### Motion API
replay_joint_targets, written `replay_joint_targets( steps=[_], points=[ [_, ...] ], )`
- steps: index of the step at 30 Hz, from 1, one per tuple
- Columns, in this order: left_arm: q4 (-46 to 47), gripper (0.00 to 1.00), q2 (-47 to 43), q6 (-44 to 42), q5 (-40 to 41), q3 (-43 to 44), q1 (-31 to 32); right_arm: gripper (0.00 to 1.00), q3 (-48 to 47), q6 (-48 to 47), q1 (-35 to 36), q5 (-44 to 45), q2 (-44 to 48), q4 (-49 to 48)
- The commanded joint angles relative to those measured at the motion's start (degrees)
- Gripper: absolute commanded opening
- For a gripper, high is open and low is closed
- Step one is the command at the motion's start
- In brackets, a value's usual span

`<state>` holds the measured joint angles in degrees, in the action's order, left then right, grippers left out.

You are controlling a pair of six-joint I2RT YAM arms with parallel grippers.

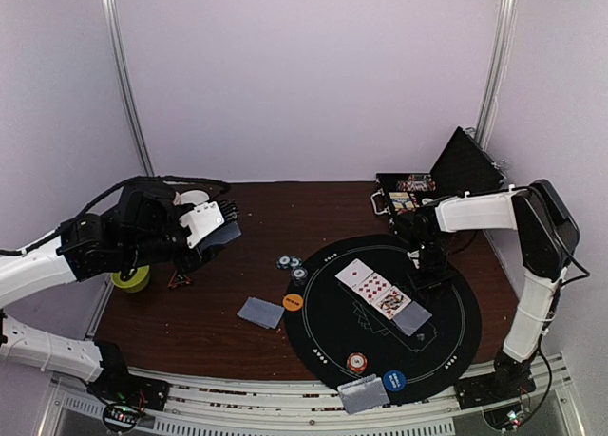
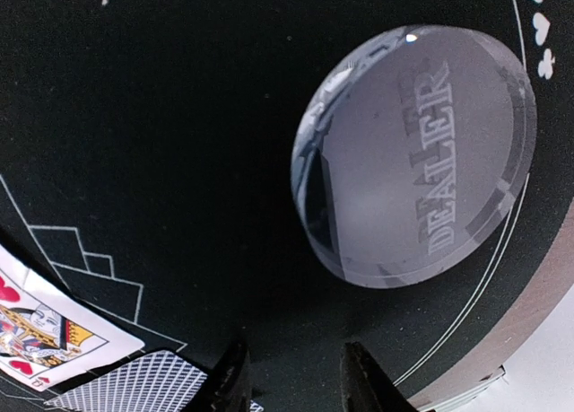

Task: Distribute texas hold em gaming equipment
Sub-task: Adjust the poker card in the community card area.

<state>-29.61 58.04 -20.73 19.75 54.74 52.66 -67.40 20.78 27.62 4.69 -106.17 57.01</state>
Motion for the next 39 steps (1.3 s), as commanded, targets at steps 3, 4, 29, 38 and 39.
replay_joint_targets(
  steps=[3,4,29,38,39],
  points=[
    [3.19,0.58,-1.01,-0.45,0.38,-0.45,-0.03,0.37,0.24,-0.63,1.3,-0.58,-1.15,-0.67],
    [3.23,0.58,-0.96,-0.45,0.38,-0.43,-0.02,0.37,0.27,-0.77,1.56,-0.98,-1.08,-0.68],
    [3.14,0.58,-1.31,-0.58,0.47,-0.39,-0.02,0.4,-8.2,0.49,3.16,6.58,2.03,7.16],
    [3.14,0.58,-1.14,-0.71,0.15,0.1,-0.02,0.53,-25.55,-7.42,14.53,-26.12,11.15,-16.55],
    [3.07,0.58,-0.94,-0.71,0.13,0.32,-0.02,0.56,-25.68,-6.1,16.5,-30.49,11.24,-23.18]
  ],
)
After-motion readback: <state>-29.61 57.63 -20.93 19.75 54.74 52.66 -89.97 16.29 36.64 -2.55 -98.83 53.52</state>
